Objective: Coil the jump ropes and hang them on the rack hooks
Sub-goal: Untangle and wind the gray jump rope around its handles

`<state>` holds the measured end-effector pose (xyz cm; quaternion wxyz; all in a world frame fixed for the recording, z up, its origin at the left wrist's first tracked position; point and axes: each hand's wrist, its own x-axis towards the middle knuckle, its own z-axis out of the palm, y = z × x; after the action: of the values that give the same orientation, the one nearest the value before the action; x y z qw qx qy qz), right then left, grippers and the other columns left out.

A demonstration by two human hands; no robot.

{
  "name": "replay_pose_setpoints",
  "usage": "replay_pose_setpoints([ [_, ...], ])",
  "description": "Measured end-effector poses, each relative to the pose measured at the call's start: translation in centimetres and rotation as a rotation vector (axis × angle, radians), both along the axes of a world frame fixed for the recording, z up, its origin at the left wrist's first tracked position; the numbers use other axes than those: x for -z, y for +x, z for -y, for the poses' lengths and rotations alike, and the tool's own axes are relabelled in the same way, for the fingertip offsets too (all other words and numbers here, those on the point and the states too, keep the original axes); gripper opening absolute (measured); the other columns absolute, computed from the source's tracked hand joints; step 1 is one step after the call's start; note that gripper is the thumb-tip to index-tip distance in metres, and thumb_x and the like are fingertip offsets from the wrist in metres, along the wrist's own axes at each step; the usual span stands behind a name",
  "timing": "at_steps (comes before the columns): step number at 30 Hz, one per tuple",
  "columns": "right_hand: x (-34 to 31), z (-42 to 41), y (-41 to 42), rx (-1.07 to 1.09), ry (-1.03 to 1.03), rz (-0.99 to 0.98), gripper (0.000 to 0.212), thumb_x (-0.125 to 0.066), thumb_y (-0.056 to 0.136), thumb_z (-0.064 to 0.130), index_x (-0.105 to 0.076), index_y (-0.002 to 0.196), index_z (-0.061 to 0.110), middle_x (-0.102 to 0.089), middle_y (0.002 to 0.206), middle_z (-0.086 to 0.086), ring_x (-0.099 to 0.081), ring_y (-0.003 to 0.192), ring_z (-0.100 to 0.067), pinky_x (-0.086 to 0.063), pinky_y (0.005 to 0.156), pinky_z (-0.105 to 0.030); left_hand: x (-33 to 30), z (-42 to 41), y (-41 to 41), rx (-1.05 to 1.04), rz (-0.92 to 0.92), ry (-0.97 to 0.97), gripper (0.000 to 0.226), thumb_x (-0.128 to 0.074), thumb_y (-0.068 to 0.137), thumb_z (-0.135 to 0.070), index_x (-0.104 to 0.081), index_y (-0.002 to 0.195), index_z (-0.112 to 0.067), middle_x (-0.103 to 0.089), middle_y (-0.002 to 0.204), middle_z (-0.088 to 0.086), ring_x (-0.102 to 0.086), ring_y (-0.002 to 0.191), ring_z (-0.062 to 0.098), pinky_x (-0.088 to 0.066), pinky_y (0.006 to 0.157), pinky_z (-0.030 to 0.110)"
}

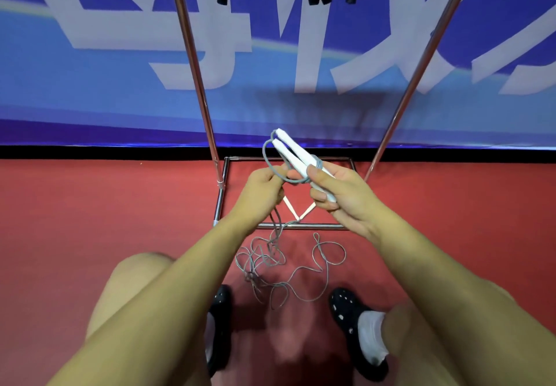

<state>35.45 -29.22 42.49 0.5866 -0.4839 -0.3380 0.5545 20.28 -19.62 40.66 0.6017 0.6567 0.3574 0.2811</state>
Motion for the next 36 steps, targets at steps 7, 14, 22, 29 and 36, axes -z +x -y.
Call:
replay_pose_setpoints([
  [7,0.1,-0.5,0.5,0.188,0.012,-0.071,0.034,-0.062,0.1,0.016,-0.063,0.129,-0.002,-0.062,0.08,0.006,-0.043,0.059,-0.007,-0.027,0.043,-0.015,-1.1,0.7,0.6,0.003,0.237,-0.171,0.041,-0.046,0.084,-0.021,-0.072,0.114,-0.012,-0.048,0.069,-0.001,-0.031,0.056,0.014,-0.023,0.059,0.034],
  [14,0.2,-0.8,0.3,0.277,-0.021,-0.037,0.047,-0.069,0.097,0.014,-0.049,0.137,-0.001,-0.063,0.099,-0.012,-0.047,0.056,-0.011,-0.034,0.044,-0.018,-0.7,1.2,0.5,-0.073,0.124,0.018,0.025,-0.07,0.096,-0.033,-0.078,0.093,-0.009,-0.04,0.058,-0.008,-0.031,0.059,0.014,-0.03,0.055,0.023],
  [22,-0.3,-0.6,-0.2,0.293,0.067,0.23,0.027,-0.062,0.102,0.014,-0.056,0.123,-0.001,-0.061,0.086,-0.013,-0.052,0.057,-0.008,-0.04,0.05,-0.016,-1.0,1.6,1.1,-0.106,0.179,-0.102,0.029,-0.071,0.095,-0.034,-0.079,0.092,-0.006,-0.065,0.073,0.016,-0.029,0.053,0.014,-0.028,0.05,0.025],
  [29,-0.7,-0.5,0.0,0.284,0.125,0.262,0.018,-0.06,0.093,0.022,-0.055,0.107,0.011,-0.06,0.088,-0.011,-0.05,0.056,-0.011,-0.04,0.051,-0.016,-1.2,2.1,1.7,-0.111,0.117,-0.2,0.04,-0.074,0.09,-0.043,-0.079,0.087,-0.004,-0.075,0.082,0.017,-0.028,0.045,0.011,-0.025,0.044,0.021],
  [36,0.0,-0.6,0.0,0.23,0.082,0.378,0.014,-0.047,0.098,0.029,-0.054,0.102,0.017,-0.063,0.08,-0.001,-0.053,0.066,-0.014,-0.041,0.062,-0.029,-1.2,1.9,1.7,-0.169,0.082,-0.092,0.035,-0.077,0.09,-0.035,-0.076,0.07,-0.005,-0.072,0.075,0.021,-0.034,0.045,0.011,-0.031,0.046,0.019],
])
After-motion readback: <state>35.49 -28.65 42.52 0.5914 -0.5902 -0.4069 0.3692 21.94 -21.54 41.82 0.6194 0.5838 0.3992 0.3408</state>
